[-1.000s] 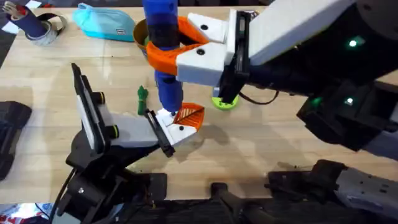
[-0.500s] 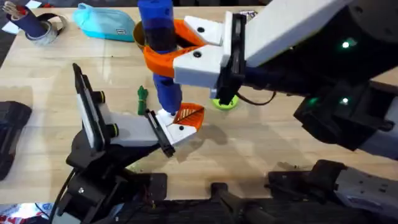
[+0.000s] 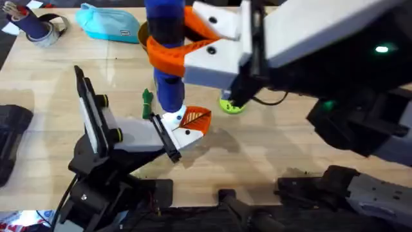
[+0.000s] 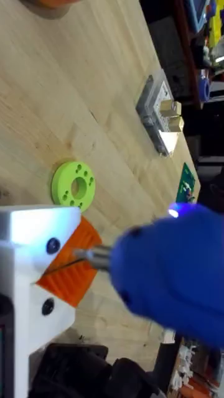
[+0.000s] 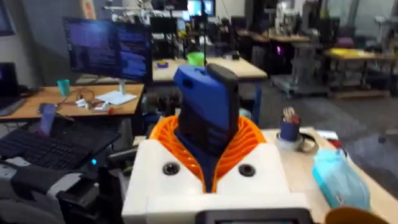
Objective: Pick up the gripper from the table and insert it into the empty holder that is missing its gripper. Then pick up a screw, insert it into the mounting hole, and use the screwdriver to tighten it. Finally, clean up the table by picking up the vegetable and placing it into the bucket.
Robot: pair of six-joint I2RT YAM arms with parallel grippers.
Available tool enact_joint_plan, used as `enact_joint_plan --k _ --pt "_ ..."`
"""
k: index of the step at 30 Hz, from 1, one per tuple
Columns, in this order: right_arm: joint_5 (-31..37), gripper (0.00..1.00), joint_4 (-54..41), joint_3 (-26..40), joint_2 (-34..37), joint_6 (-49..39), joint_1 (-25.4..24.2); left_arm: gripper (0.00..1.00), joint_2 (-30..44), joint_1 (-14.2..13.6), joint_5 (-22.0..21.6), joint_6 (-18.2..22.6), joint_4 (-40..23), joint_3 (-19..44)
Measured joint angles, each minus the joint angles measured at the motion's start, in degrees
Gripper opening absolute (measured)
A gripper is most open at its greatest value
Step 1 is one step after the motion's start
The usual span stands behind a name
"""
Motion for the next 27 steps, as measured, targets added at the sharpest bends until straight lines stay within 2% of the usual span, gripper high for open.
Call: enact_joint_plan --k 8,27 --pt "-2.0 0.042 1.8 0.0 -4.5 0.0 -1.8 0.014 0.0 0.0 0.0 0.0 0.0 0.0" --pt "9.8 0.042 -22.2 0.0 -4.1 -2.4 -17.5 0.014 0.0 0.0 0.0 0.0 0.0 0.0"
